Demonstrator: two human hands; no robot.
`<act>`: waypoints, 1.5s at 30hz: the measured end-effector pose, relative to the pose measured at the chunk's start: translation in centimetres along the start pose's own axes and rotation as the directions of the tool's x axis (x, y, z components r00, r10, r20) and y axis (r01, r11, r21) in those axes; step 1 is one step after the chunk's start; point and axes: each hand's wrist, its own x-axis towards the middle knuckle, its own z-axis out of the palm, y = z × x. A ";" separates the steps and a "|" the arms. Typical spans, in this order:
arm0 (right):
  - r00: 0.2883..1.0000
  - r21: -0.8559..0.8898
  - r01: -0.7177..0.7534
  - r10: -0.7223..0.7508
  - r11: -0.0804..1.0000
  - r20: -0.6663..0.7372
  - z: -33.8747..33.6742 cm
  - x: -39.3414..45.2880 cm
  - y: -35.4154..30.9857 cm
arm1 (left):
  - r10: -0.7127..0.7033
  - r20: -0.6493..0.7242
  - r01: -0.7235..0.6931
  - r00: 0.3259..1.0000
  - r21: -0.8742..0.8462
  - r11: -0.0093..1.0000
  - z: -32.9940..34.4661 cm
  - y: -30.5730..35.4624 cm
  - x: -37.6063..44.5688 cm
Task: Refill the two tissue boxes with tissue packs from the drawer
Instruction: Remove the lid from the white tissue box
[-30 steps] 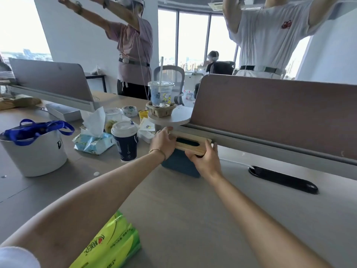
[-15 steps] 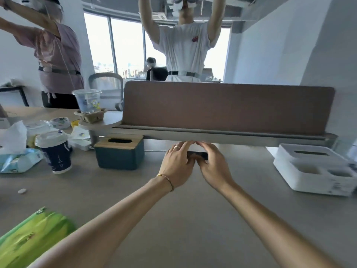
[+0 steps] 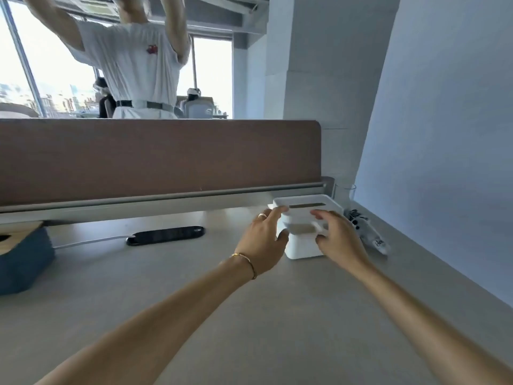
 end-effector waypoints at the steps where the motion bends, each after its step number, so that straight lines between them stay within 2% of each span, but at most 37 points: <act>1: 1.000 -0.035 -0.021 0.021 0.999 0.007 -0.5 0.3 1.4 | 0.013 0.032 -0.013 0.999 0.006 1.000 1.1 0.6 0.7; 5: 0.996 -0.190 -0.015 0.030 0.982 0.079 -0.7 2.3 5.9 | 0.071 0.176 -0.101 0.982 0.169 0.980 4.8 1.9 3.7; 8: 0.987 -0.288 0.072 -0.027 0.955 0.159 0.1 3.3 7.6 | 0.075 0.239 -0.160 0.968 0.357 0.920 6.5 2.0 5.4; 11: 0.974 -0.398 0.204 -0.143 0.894 0.177 0.3 3.4 8.0 | 0.059 0.259 -0.189 0.964 0.511 0.838 7.8 2.4 6.3; 14: 0.965 -0.426 0.258 -0.208 0.867 0.162 0.7 3.6 8.6 | 0.050 0.247 -0.178 0.968 0.528 0.830 8.4 2.3 6.6; 20: 0.968 -0.417 0.247 -0.204 0.875 0.144 0.9 2.9 7.9 | 0.056 0.215 -0.160 0.975 0.501 0.850 8.0 2.2 6.0; 25: 0.960 -0.424 0.279 -0.246 0.862 0.132 1.0 1.3 4.8 | 0.059 0.222 -0.167 0.973 0.508 0.845 5.1 1.2 4.1; 32: 0.931 -0.441 0.361 -0.347 0.822 0.115 2.3 -2.0 -3.5 | 0.021 0.209 -0.131 0.978 0.528 0.839 -2.9 -0.8 -1.2; 45: 0.828 -0.203 0.561 -0.541 0.803 0.146 7.0 -12.0 -17.1 | -0.097 0.143 -0.009 0.985 0.600 0.800 -16.1 -3.2 -17.9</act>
